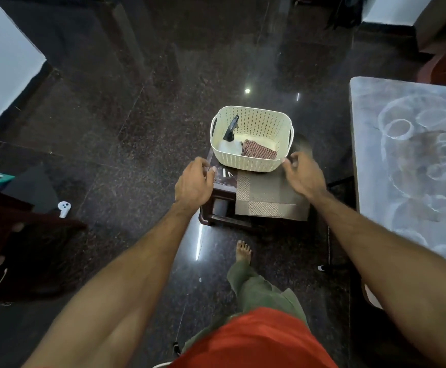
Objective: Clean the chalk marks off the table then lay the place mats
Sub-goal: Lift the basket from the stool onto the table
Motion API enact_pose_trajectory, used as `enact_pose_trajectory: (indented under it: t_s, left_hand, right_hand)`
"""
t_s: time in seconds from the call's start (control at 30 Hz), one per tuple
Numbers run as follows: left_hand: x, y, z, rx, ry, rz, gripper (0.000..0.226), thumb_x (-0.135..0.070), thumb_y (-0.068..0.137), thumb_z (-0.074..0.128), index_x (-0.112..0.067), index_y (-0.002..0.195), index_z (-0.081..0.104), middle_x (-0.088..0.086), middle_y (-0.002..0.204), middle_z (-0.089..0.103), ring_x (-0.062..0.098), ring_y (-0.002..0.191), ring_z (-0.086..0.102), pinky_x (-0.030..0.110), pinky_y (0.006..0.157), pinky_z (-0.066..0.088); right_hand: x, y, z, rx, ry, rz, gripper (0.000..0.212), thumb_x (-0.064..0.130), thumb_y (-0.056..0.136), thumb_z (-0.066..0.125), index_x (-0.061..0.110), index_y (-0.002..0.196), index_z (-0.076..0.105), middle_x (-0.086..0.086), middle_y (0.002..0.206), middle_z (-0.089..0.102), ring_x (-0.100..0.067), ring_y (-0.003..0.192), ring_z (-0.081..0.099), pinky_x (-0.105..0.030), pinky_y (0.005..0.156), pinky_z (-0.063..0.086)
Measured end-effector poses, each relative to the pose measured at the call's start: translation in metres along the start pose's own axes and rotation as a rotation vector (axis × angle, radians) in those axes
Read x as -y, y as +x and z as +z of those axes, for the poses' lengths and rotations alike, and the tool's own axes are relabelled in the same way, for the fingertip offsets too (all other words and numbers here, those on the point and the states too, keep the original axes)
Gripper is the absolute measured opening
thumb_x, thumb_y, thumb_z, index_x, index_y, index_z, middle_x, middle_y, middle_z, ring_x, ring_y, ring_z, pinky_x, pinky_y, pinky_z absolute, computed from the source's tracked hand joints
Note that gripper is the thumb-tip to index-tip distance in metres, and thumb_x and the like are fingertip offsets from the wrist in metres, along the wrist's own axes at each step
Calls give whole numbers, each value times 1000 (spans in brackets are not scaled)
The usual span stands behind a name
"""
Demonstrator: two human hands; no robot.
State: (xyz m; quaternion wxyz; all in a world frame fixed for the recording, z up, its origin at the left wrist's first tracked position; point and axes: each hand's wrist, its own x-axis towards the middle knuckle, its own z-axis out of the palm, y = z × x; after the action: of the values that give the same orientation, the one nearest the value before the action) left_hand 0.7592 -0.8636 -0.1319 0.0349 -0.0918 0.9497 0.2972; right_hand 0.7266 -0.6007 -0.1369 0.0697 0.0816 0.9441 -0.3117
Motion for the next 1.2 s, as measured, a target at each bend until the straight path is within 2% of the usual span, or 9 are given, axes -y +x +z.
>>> enact_pose_trajectory:
  t_s: [0.3, 0.43, 0.53, 0.6, 0.7, 0.77, 0.93, 1.07, 1.2]
  left_hand:
    - [-3, 168, 51, 21, -160, -167, 29, -34, 97, 53, -12, 115, 55, 5, 112, 64, 22, 99, 61, 36, 84, 50]
    - [4, 220, 76, 12, -158, -235, 30, -30, 98, 51, -8, 119, 54, 10, 120, 60, 25, 108, 58, 34, 87, 43]
    - [9, 246, 87, 27, -161, -290, 33, -27, 99, 50, -5, 123, 52, 12, 121, 59, 26, 111, 57, 31, 87, 41]
    - [12, 255, 92, 52, -166, -313, 31, -27, 101, 48, -5, 122, 52, 11, 120, 60, 27, 111, 57, 30, 85, 40]
    - [15, 262, 103, 124, -173, -319, 30, -29, 103, 43, -6, 121, 51, 11, 116, 64, 29, 107, 59, 36, 87, 44]
    - [18, 265, 109, 137, -179, -334, 30, -28, 103, 40, -6, 118, 52, 13, 111, 66, 31, 102, 62, 40, 87, 48]
    - [24, 271, 113, 139, -362, -436, 24, -21, 104, 39, -7, 108, 58, 0, 72, 61, 23, 74, 61, 31, 69, 45]
    - [22, 250, 97, 92, -457, -412, 24, -16, 103, 37, -10, 102, 60, -1, 68, 56, 13, 59, 52, 32, 67, 47]
    - [13, 218, 65, 77, -540, -355, 26, -22, 104, 39, -13, 89, 57, 1, 69, 53, 11, 58, 47, 27, 57, 42]
  right_hand:
    - [-21, 158, 27, -100, 160, 264, 40, 39, 96, 57, 5, 117, 60, -10, 108, 65, -24, 96, 62, -27, 75, 41]
    - [-37, 192, 51, -70, 162, 343, 38, 37, 98, 55, 7, 119, 56, -13, 115, 61, -19, 89, 54, -24, 74, 37]
    - [-46, 204, 60, -98, 180, 366, 28, 29, 99, 55, 7, 115, 54, -8, 109, 59, -17, 87, 52, -21, 69, 35]
    - [-50, 208, 64, -110, 234, 406, 21, 24, 100, 53, 7, 112, 51, -6, 103, 60, -18, 85, 56, -21, 63, 38]
    - [-59, 216, 72, -78, 317, 477, 16, 28, 101, 48, 13, 104, 49, -10, 93, 67, -25, 76, 66, -37, 73, 55]
    - [-61, 219, 77, -40, 356, 509, 21, 29, 103, 45, 10, 103, 53, -11, 86, 67, -21, 64, 65, -40, 70, 57]
    - [-58, 222, 81, -49, 433, 556, 19, 25, 102, 44, 13, 101, 58, -5, 85, 62, -19, 73, 58, -43, 69, 54]
    - [-45, 210, 71, -76, 478, 546, 23, 26, 101, 44, 10, 99, 60, 0, 77, 58, -20, 75, 55, -36, 64, 45]
    - [-26, 186, 44, -138, 486, 502, 19, 22, 99, 46, 15, 87, 59, -3, 80, 60, -20, 77, 57, -37, 70, 48]
